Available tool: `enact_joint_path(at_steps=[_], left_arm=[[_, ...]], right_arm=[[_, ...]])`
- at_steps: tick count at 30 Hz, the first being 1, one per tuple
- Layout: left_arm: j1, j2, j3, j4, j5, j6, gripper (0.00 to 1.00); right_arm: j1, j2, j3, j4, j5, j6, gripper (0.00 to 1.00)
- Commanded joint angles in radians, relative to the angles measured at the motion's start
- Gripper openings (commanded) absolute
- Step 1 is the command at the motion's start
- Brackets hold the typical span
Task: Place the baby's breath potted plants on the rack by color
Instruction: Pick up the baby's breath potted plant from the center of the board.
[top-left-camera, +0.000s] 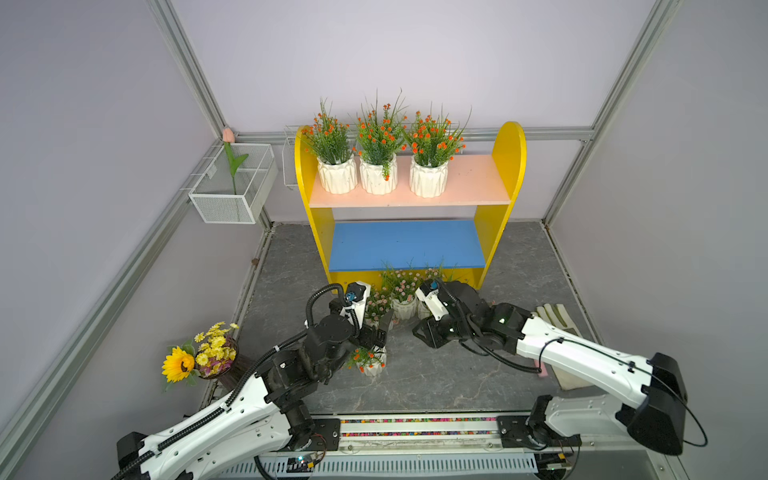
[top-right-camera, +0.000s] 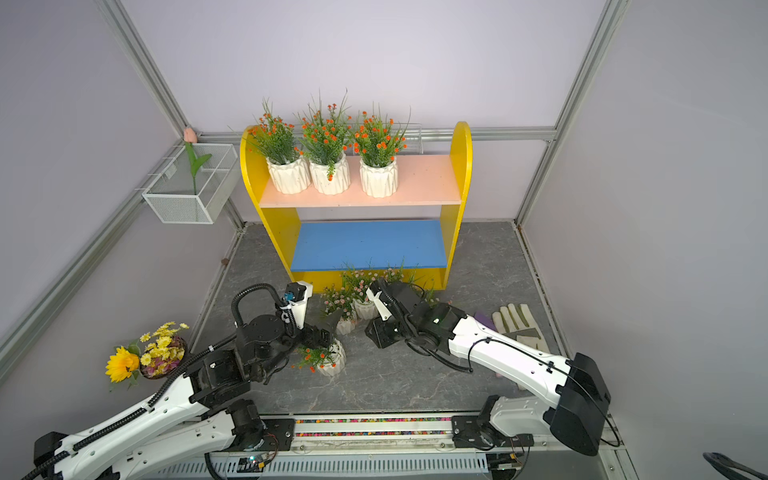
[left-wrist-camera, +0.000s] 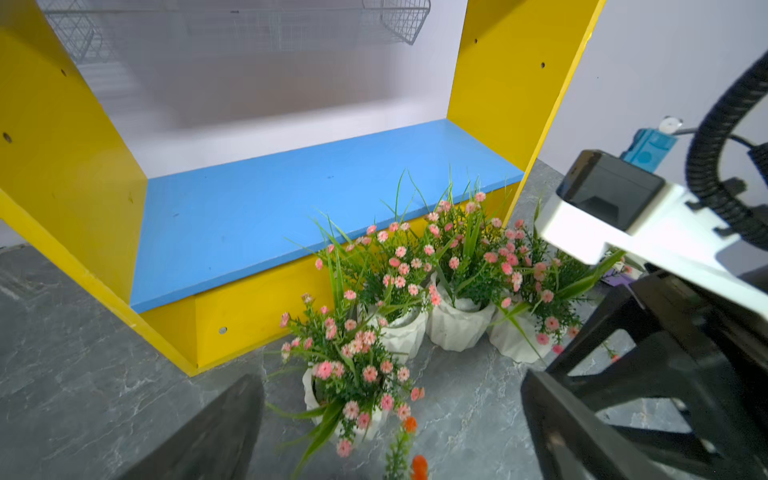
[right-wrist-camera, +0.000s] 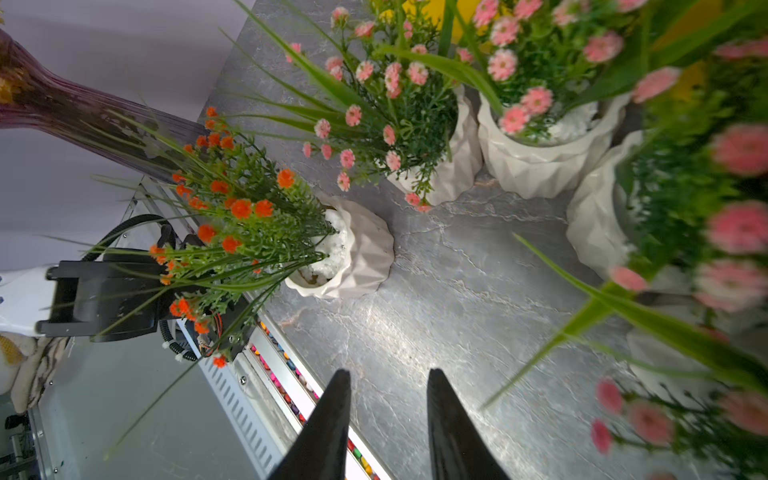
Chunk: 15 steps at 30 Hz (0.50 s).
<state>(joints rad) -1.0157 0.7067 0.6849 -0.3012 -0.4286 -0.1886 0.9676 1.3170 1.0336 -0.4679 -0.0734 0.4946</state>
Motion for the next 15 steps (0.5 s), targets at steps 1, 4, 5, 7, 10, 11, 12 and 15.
enact_joint_path(at_steps=[1, 4, 5, 7, 10, 11, 12, 15], left_arm=[[-0.004, -0.064, -0.038, -0.008, -0.015, -0.053, 0.99], [-0.004, -0.123, -0.064, -0.018, -0.019, -0.073, 0.99], [-0.003, -0.138, -0.069, -0.026, -0.019, -0.076, 0.99], [-0.003, -0.166, -0.074, -0.046, -0.022, -0.083, 0.99], [-0.003, -0.192, -0.077, -0.07, -0.02, -0.093, 0.99], [-0.003, -0.198, -0.079, -0.074, -0.018, -0.095, 0.99], [-0.003, -0.203, -0.081, -0.079, -0.016, -0.094, 0.99], [-0.003, -0.212, -0.081, -0.094, -0.019, -0.096, 0.99]], right_arm=[[0.031, 0.054, -0.003, 0.086, 0.046, 0.033, 0.33], [0.05, 0.111, 0.001, 0.121, 0.05, 0.041, 0.33], [0.055, 0.13, 0.003, 0.13, 0.053, 0.045, 0.33], [0.065, 0.168, 0.008, 0.155, 0.055, 0.055, 0.33], [0.084, 0.221, 0.03, 0.169, 0.072, 0.064, 0.33], [0.089, 0.238, 0.04, 0.169, 0.08, 0.065, 0.33], [0.094, 0.254, 0.048, 0.169, 0.086, 0.067, 0.33], [0.11, 0.299, 0.077, 0.169, 0.101, 0.071, 0.33]])
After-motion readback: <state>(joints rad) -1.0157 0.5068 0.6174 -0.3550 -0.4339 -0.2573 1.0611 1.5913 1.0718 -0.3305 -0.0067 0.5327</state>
